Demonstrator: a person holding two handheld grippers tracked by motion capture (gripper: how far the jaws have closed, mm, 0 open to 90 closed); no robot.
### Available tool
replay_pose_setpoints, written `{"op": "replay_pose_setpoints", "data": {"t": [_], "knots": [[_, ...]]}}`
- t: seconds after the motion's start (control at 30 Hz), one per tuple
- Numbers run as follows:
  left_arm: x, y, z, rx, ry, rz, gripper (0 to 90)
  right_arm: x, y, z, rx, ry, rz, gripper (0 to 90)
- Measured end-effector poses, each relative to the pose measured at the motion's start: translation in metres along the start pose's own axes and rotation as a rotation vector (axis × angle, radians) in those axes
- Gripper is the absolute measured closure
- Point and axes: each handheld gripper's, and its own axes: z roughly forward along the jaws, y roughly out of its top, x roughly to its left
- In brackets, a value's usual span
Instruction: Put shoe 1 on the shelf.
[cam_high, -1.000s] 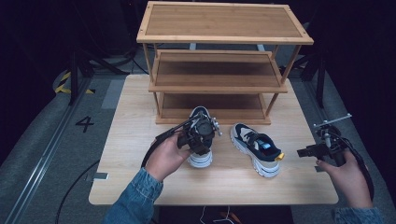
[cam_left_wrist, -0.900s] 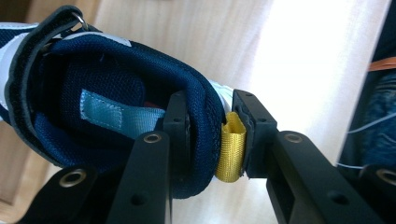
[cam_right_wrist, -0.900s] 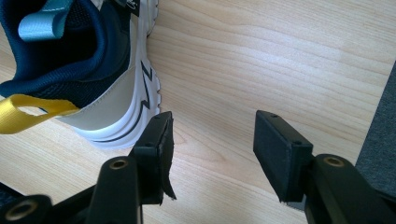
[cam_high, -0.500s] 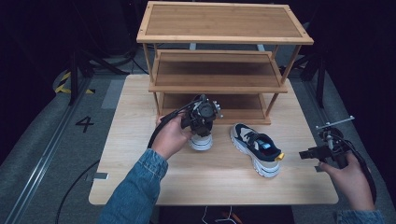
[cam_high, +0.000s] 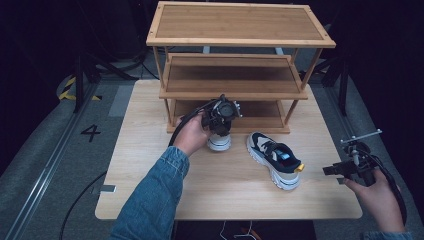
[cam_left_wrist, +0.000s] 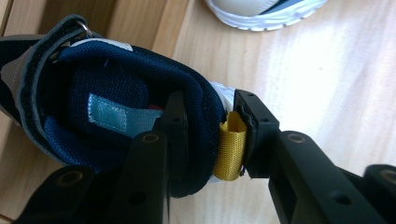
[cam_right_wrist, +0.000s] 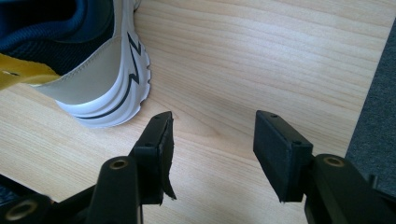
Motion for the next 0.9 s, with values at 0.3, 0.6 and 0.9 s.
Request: {"op": "replay_pose_setpoints", "data": {"t": [0.3, 0.6, 0.9], "knots": [[0.014, -0.001, 0.017, 0.010, 0.016, 0.006, 66.9, 0.003, 0.003, 0.003, 0.006, 0.009, -0.007, 48.0], [0.024, -0.004, 0.016, -0.031, -0.011, -0.023, 64.0, 0.005, 0.003, 0.004, 0.007, 0.010, -0.021, 47.7], [0.015, -0.003, 0.004, -0.048, 0.098, -0.118, 43.7, 0.006, 0.005, 0.004, 0.004, 0.015, -0.026, 47.3]]}}
